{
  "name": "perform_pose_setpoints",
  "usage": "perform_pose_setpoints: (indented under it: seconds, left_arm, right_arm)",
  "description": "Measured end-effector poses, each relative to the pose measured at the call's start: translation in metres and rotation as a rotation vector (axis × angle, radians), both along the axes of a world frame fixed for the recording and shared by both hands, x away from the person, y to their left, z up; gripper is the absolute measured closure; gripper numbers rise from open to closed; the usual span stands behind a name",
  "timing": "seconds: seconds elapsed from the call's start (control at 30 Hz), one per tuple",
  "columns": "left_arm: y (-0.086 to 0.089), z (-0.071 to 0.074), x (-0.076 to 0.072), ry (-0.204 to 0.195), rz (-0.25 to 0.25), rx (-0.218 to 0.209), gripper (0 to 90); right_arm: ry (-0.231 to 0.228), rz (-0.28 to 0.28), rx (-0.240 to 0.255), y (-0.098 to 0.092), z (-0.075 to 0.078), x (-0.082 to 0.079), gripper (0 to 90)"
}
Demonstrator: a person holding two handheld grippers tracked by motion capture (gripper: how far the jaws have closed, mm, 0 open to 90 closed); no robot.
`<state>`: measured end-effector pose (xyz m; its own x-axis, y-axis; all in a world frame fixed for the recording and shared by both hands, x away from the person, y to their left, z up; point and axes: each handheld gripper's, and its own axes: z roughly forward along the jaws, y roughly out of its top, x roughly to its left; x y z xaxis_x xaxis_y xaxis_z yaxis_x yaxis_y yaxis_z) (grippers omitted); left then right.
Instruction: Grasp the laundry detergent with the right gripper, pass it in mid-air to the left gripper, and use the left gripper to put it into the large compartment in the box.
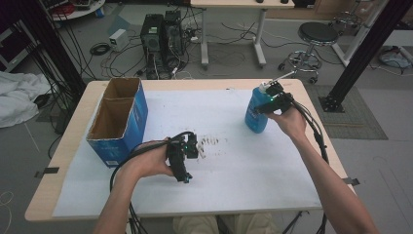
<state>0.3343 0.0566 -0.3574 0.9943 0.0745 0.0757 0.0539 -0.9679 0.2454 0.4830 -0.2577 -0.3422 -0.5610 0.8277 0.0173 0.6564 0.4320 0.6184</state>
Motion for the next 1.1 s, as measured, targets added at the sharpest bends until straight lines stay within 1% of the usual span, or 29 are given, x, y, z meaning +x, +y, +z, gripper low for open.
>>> perform_pose_setpoints:
  seconds: [0.07,0.13,0.27,0.37,0.4,0.47,0.5,0.53,0.6,0.63,0.67,0.7,0.83,0.87,0.97,1.0,1.03,1.1]
  left_arm:
    - [0.0,0.0,0.0,0.007,-0.001,0.003,20.1]
    - [-0.001,0.0,0.0,0.005,-0.004,0.007,20.1]
    - [0.0,0.0,0.0,0.003,0.002,0.001,20.1]
    - [0.002,0.001,0.0,0.004,0.003,0.0,20.1]
    - [0.003,0.002,0.0,-0.003,0.002,-0.001,20.1]
    - [0.003,0.002,0.0,-0.005,0.003,-0.005,20.1]
    - [0.005,0.003,0.0,-0.004,0.015,-0.009,20.1]
    - [0.006,0.004,0.001,-0.005,0.013,-0.009,20.1]
    - [0.007,0.006,0.002,-0.007,0.022,-0.015,20.1]
    - [0.007,0.008,0.003,-0.013,0.02,-0.015,20.1]
    - [0.007,0.008,0.003,-0.013,0.02,-0.015,20.1]
    - [0.008,0.013,0.005,-0.013,0.026,-0.024,20.1]
    - [0.011,0.032,0.012,-0.022,0.041,-0.041,20.1]
    - [0.011,0.038,0.015,-0.023,0.043,-0.051,20.1]
    - [0.012,0.059,0.023,-0.029,0.048,-0.083,20.1]
    - [0.012,0.059,0.023,-0.029,0.048,-0.083,20.1]
    - [0.011,0.072,0.027,-0.028,0.056,-0.109,20.1]
    - [0.01,0.085,0.033,-0.032,0.053,-0.12,20.1]
  right_arm:
    - [0.002,-0.007,0.002,0.001,0.0,0.0,43.8]
    - [-0.001,-0.011,-0.001,0.001,0.0,0.0,44.1]
    - [-0.009,-0.01,0.0,0.002,0.0,-0.001,45.1]
    - [-0.018,0.001,-0.003,0.002,0.0,-0.001,45.9]
    - [-0.02,0.004,-0.001,0.002,0.0,-0.001,46.1]
    - [-0.022,0.014,0.001,0.001,0.0,-0.001,46.4]
    - [-0.023,0.021,0.007,0.0,0.0,-0.001,46.5]
    - [-0.02,0.035,0.016,0.0,0.001,0.0,46.6]
    - [-0.01,0.058,0.048,-0.002,0.003,-0.001,46.7]
    - [-0.01,0.079,0.065,-0.003,0.005,-0.002,46.7]
    - [-0.01,0.079,0.065,-0.003,0.005,-0.002,46.7]
    - [-0.008,0.12,0.083,-0.003,0.011,-0.004,46.7]
    - [-0.014,0.216,0.087,0.001,0.024,-0.012,46.6]
    - [-0.012,0.243,0.086,0.002,0.028,-0.015,46.6]
    - [-0.011,0.354,0.067,0.008,0.038,-0.022,46.5]
    - [-0.011,0.354,0.067,0.008,0.038,-0.022,46.5]
    - [0.007,0.422,0.065,0.011,0.042,-0.027,46.5]
    - [0.017,0.485,0.056,0.017,0.045,-0.031,46.4]
